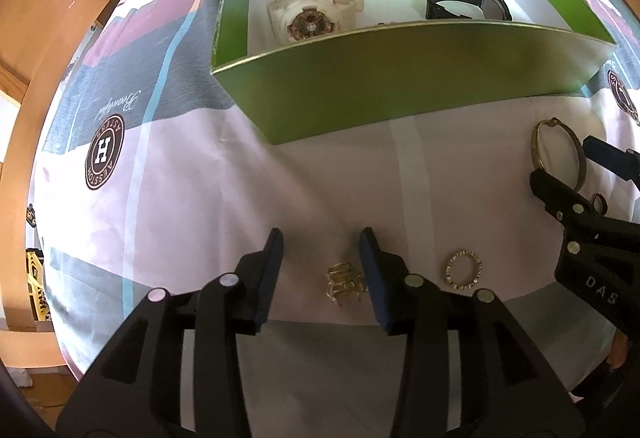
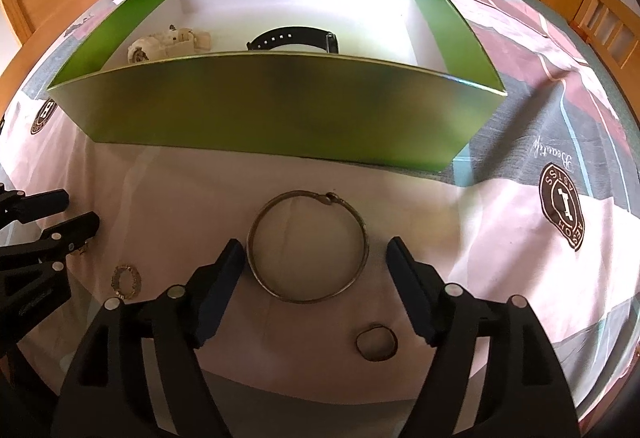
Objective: Organize jewelry
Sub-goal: 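Grasp the gold charm with the left tool while the right tool closes around the steel bangle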
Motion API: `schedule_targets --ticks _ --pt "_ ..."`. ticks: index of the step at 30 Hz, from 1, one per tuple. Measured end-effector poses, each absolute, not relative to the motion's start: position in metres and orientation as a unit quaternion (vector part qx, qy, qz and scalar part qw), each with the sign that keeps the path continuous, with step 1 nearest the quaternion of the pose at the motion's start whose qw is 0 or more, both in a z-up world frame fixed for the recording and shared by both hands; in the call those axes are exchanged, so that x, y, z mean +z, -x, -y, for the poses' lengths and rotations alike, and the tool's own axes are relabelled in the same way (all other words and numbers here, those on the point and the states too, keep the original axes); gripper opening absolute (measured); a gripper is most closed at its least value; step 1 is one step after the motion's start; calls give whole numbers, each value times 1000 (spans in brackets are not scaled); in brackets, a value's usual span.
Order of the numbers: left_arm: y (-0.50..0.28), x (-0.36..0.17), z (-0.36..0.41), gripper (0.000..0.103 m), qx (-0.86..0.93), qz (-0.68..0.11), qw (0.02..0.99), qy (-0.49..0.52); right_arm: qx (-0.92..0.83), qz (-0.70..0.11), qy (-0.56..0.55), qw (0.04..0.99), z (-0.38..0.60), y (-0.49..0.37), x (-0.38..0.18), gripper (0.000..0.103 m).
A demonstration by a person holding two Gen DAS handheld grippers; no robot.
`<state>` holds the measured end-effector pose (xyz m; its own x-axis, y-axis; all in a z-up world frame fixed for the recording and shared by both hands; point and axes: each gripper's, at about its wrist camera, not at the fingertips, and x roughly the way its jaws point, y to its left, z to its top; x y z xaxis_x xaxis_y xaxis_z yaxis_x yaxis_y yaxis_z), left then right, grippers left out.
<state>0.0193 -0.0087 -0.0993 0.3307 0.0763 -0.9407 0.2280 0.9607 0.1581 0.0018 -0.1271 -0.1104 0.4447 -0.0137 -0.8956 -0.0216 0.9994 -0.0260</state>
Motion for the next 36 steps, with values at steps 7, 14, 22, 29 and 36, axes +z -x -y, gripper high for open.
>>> schedule_targets --ticks 7,14,22,29,36 --pt "-17 -98 9 14 -68 -587 799 -110 1 -525 19 851 124 -1 -110 75" --pt "-21 -92 1 14 -78 -589 800 -82 2 -527 19 850 128 -1 -109 75" --pt "-29 -88 -5 14 -77 -585 804 -74 0 -529 19 848 129 -4 -112 78" --pt "-24 -87 0 14 -68 -575 811 -81 13 -521 -6 853 132 -3 -107 61" --pt "-22 -83 1 14 -67 -573 813 -81 20 -502 -15 864 133 -1 -99 61"
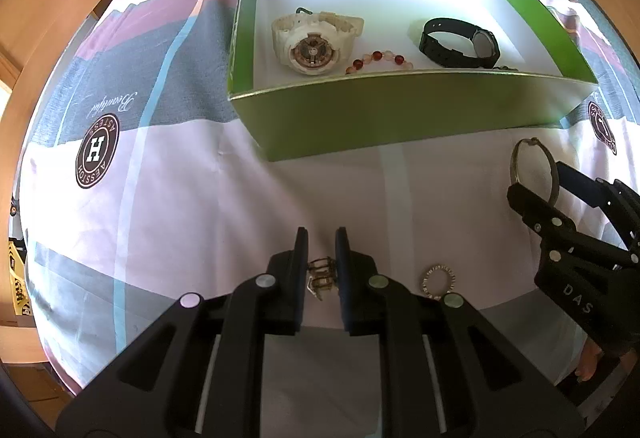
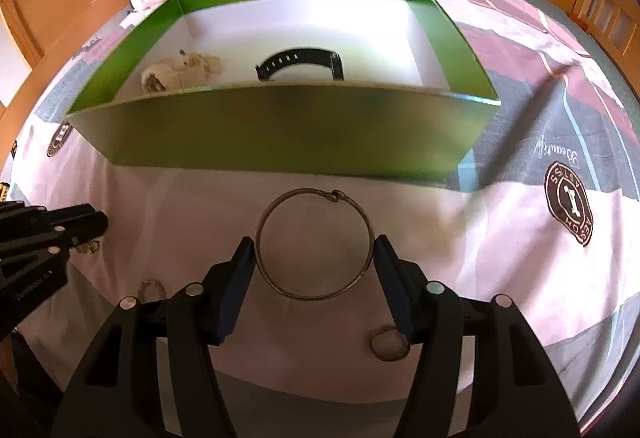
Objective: Organize jewelry
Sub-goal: 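Grasp the gold charm with the left tool while the right tool closes around the steel bangle, then carry the charm with the left tool while the right tool carries the bangle into the box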
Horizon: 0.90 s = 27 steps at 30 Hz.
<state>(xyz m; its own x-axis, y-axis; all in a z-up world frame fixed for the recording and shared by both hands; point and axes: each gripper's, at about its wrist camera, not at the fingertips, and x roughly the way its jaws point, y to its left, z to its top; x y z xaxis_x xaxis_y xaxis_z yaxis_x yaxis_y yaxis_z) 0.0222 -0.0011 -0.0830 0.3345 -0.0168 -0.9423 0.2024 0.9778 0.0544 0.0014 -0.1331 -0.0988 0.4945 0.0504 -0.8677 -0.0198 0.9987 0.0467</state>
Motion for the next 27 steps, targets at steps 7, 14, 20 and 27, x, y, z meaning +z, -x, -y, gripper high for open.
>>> schedule_targets --ticks 7,14,20,27 --pt "-25 -76 2 14 -50 -570 817 -74 20 -503 -20 864 136 1 -102 61" --pt "-20 -41 14 14 -71 -540 837 -58 -9 -456 -23 890 146 14 -81 61" --pt "-20 -34 21 14 -73 -530 842 -63 -48 -480 -86 872 156 24 -92 61" --pt "-22 -29 19 14 -67 -518 849 -77 -61 -484 -50 872 123 14 -83 61"
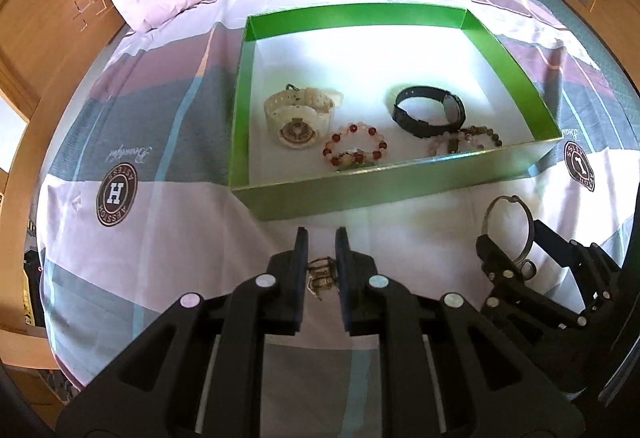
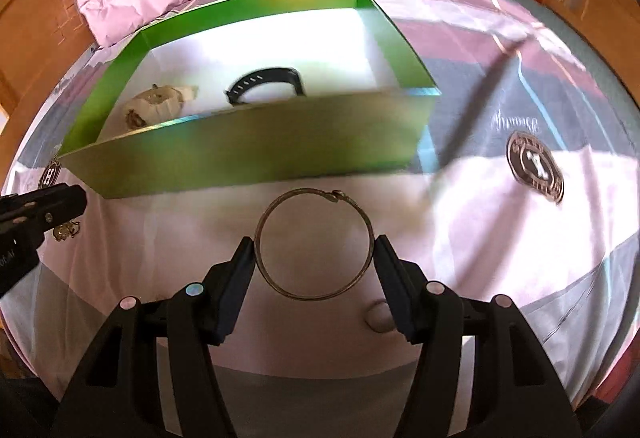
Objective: Organize jewelry
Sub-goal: 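Carry the charm with the left tool while the right tool carries the bangle into the box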
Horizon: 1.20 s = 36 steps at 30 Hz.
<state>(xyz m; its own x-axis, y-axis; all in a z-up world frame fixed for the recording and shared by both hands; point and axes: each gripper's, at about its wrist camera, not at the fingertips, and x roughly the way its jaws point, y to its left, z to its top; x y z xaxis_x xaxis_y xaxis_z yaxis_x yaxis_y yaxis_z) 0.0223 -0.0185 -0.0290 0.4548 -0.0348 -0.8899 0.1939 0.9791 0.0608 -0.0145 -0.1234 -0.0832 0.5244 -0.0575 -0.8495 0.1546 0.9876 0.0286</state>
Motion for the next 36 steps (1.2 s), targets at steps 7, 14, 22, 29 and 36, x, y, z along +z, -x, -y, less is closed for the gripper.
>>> schedule_targets --ticks 7,14,22,29,36 --pt "-22 -18 13 14 -70 -507 856 -75 -59 -491 -41 868 104 11 -86 61" --pt "-21 -10 13 14 -73 -499 861 -67 -56 -484 -35 873 102 10 -73 61" --pt "-22 -13 15 14 -75 -504 858 -69 -57 -501 -46 862 106 13 -90 61" --pt "-23 -12 15 14 -72 -502 859 -70 -54 -478 -61 874 112 15 -81 61" --pt "-28 -15 14 14 -71 -507 857 -65 -40 -486 -57 871 116 15 -84 61"
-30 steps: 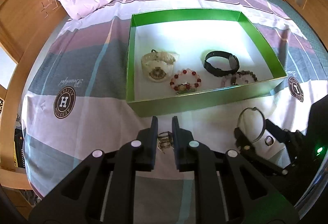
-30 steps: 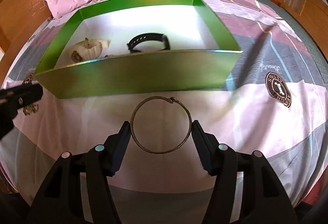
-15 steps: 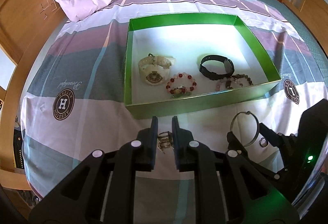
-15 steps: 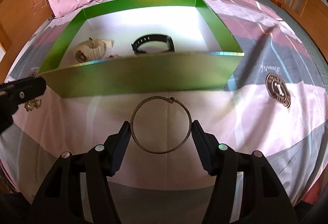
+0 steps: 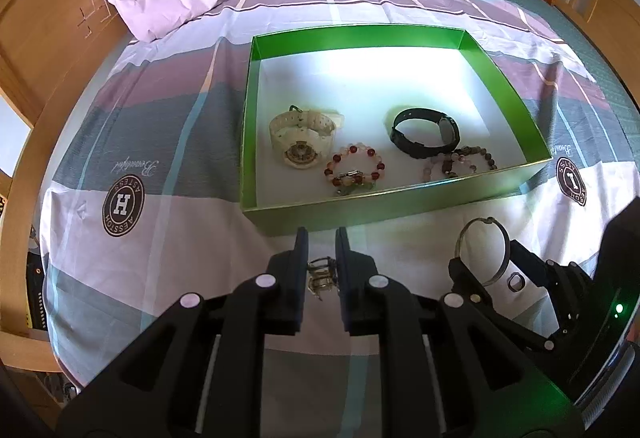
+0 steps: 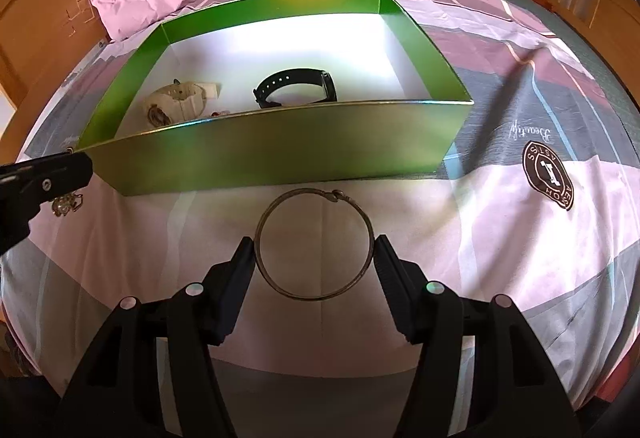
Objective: Organize jewelry
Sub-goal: 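Carry the charm with the left tool while the right tool carries the bangle into the box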
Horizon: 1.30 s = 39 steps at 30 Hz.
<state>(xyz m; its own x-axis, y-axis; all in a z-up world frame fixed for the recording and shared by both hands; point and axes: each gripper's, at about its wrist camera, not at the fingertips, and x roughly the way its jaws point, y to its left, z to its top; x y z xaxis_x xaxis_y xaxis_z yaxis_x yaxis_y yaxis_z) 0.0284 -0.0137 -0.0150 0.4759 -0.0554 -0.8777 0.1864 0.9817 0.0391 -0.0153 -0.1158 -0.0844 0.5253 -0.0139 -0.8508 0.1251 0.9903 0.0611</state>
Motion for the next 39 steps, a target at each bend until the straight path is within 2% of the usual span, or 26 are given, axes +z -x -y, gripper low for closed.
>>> schedule_targets --ticks 20,32,39 --pt "-35 -12 3 14 -66 -504 860 -42 -28 -496 -62 866 119 16 -88 61" --pt "-56 28 -25 14 -143 -442 885 26 28 -411 -58 909 134 -1 -21 61" --pt "-81 18 -20 14 -193 -447 872 57 38 -382 -45 922 157 -28 -20 61"
